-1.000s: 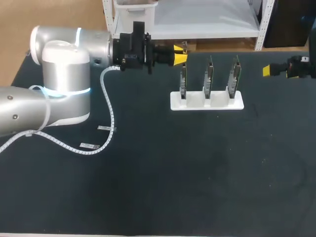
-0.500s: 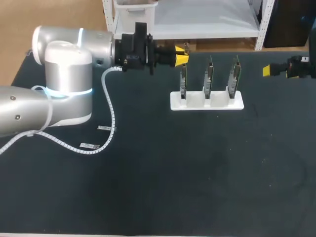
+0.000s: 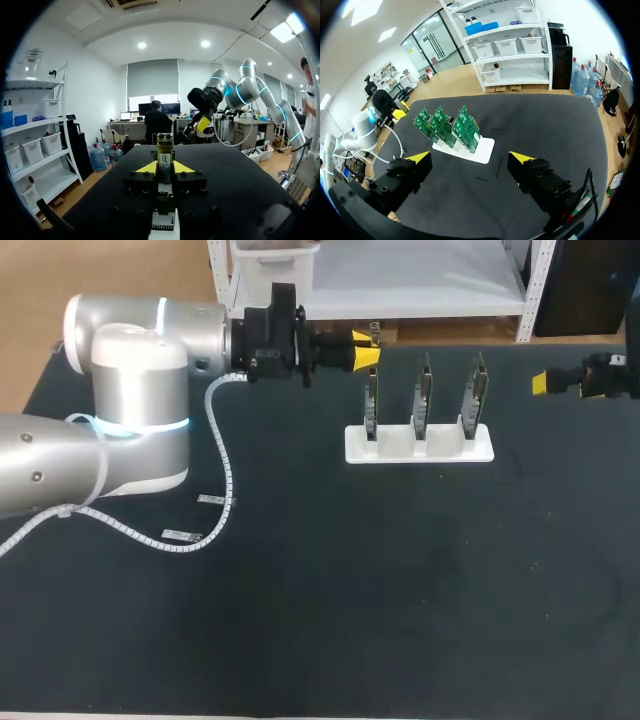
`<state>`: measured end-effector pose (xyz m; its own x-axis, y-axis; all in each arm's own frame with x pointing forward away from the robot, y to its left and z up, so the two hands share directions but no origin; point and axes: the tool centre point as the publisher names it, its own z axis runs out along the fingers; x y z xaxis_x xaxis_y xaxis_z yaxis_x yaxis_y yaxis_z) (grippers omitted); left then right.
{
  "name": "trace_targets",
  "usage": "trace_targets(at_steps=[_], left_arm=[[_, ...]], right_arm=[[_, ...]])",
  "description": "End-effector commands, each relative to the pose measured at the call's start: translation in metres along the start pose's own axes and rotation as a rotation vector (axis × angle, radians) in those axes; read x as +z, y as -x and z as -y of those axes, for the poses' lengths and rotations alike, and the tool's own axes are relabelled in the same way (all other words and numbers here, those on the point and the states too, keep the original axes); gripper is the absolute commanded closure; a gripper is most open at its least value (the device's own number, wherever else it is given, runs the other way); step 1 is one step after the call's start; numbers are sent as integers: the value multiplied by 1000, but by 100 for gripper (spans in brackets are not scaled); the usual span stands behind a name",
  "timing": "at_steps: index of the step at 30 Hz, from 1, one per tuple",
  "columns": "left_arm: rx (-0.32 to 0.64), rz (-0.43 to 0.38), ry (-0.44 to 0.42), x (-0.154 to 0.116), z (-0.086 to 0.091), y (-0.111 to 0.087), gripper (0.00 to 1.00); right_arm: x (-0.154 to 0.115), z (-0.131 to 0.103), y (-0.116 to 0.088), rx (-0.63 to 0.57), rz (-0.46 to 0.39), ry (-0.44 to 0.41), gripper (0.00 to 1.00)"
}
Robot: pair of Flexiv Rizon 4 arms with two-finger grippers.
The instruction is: Pick up the optical module with the left hand, and insert it into the network port with the right hand.
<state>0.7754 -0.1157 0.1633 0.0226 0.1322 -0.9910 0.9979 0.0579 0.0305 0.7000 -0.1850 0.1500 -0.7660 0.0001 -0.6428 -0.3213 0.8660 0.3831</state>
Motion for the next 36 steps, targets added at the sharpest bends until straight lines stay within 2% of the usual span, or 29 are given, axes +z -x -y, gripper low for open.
trace_targets(at_steps=[1, 4, 7, 8, 10, 13, 15, 16, 20, 22, 24, 30, 36], left_arm=[[1, 1, 6, 0, 1, 0, 100], [1, 1, 6, 0, 1, 0, 100], [1, 1, 6, 0, 1, 0, 100], [1, 1, 6, 0, 1, 0, 100], [1, 1, 6, 0, 1, 0, 100], [1, 1, 6, 0, 1, 0, 100], [1, 1, 6, 0, 1, 0, 100], [1, 1, 6, 0, 1, 0, 100], [1, 1, 6, 0, 1, 0, 100], [1, 1, 6, 0, 1, 0, 100], [1, 1, 6, 0, 1, 0, 100], [1, 1, 6, 0, 1, 0, 100], [1, 1, 6, 0, 1, 0, 100]], right_arm=[[0, 0, 0, 0, 0, 0, 0], [0, 0, 0, 0, 0, 0, 0], [-6, 7, 8, -47, 7, 39, 0], [-8, 10, 12, -75, 18, 86, 0], [-10, 15, 21, -112, -13, 83, 0], [-11, 17, 36, -231, -48, 142, 0], [-10, 15, 47, -325, -56, 220, 0], [-9, 14, 53, -376, -83, 235, 0], [-3, 1, 71, -572, -158, 436, 0], [0, -5, 77, -656, -203, 484, 0], [4, -11, 82, -735, -239, 566, 0], [14, -34, 93, -895, -283, 727, 0], [33, -57, 100, -981, -285, 836, 0]])
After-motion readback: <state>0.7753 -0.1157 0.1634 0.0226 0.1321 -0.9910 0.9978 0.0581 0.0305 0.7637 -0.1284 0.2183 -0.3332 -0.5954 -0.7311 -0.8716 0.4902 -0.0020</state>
